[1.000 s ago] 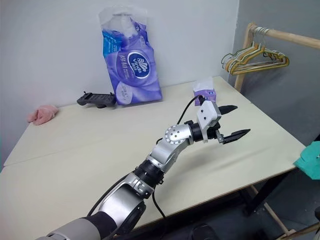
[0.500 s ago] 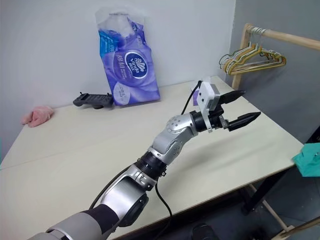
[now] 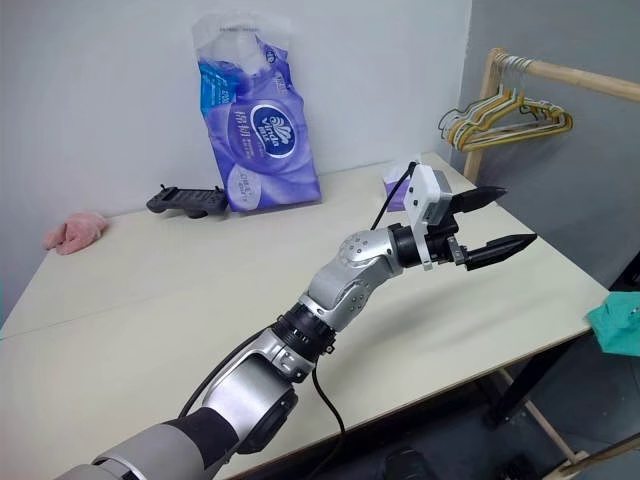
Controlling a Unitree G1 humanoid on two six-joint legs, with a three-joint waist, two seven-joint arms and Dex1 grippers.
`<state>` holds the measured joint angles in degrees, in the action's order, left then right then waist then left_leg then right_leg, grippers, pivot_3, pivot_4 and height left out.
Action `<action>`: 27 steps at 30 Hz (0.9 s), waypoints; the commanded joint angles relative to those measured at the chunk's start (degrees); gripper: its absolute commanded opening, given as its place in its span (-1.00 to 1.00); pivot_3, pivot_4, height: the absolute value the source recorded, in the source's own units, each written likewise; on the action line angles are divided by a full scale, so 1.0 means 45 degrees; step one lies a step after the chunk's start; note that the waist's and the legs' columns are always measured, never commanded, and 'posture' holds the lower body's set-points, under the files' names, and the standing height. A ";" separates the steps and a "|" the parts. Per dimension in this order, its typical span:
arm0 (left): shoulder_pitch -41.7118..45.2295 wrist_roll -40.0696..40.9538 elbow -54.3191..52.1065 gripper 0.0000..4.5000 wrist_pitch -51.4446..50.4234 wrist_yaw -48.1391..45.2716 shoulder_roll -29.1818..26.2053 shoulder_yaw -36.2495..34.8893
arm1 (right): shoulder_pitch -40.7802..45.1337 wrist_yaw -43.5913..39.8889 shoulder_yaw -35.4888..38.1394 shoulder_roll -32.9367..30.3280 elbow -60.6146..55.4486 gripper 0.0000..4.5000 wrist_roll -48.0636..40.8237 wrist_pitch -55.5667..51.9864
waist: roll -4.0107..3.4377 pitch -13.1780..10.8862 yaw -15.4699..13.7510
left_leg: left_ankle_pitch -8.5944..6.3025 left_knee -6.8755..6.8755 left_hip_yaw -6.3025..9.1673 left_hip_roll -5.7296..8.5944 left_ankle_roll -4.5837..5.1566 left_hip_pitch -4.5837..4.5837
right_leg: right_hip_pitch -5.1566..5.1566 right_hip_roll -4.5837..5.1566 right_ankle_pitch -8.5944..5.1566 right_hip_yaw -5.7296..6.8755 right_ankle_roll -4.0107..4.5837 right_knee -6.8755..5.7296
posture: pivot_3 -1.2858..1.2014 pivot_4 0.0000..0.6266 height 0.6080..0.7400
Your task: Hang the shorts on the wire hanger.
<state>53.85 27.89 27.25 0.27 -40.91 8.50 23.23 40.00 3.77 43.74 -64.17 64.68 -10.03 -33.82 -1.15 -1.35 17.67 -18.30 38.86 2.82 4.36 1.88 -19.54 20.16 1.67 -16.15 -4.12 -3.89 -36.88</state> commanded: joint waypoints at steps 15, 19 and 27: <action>0.0430 0.0972 -0.1193 1.00 -0.0328 -0.0444 0.3085 0.0193 | -0.0019 -0.0564 -0.0924 -0.0270 -0.0228 0.98 -0.0637 0.0842 | 0.0018 -0.0012 -0.0007 | -0.0003 0.0000 -0.0003 -0.0001 -0.0003 0.0001 | -0.0003 -0.0002 -0.0006 -0.0003 -0.0009 0.0007 | -0.25 -0.97 1.00; 0.0428 0.0936 -0.1180 1.00 -0.0307 -0.0393 0.2989 0.0188 | -0.1268 -0.0109 -0.0858 0.0731 -0.2164 0.98 -0.0956 -0.0304 | 0.0063 -0.0036 -0.0011 | -0.0003 0.0001 0.0002 -0.0005 -0.0002 0.0000 | -0.0007 -0.0004 -0.0006 -0.0004 -0.0010 0.0009 | -0.24 -0.96 1.00; 0.0140 0.0864 -0.1430 1.00 -0.0479 -0.0188 0.2645 0.0253 | -0.6251 0.2966 0.0479 0.7397 -1.6138 0.98 -0.1477 -0.6457 | -0.0008 -0.0095 -0.0355 | -0.0021 0.0016 0.0037 -0.0034 -0.0032 -0.0032 | 0.0035 -0.0020 -0.0009 -0.0003 -0.0021 -0.0021 | -0.24 -0.91 1.00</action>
<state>53.80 31.39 22.80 -2.07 -41.93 8.49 25.03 11.27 15.07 44.11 -29.78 2.32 -17.01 -60.39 -1.19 -1.78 16.07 -18.40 38.94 2.97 4.28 1.74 -19.72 20.38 1.63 -16.21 -4.15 -4.02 -37.00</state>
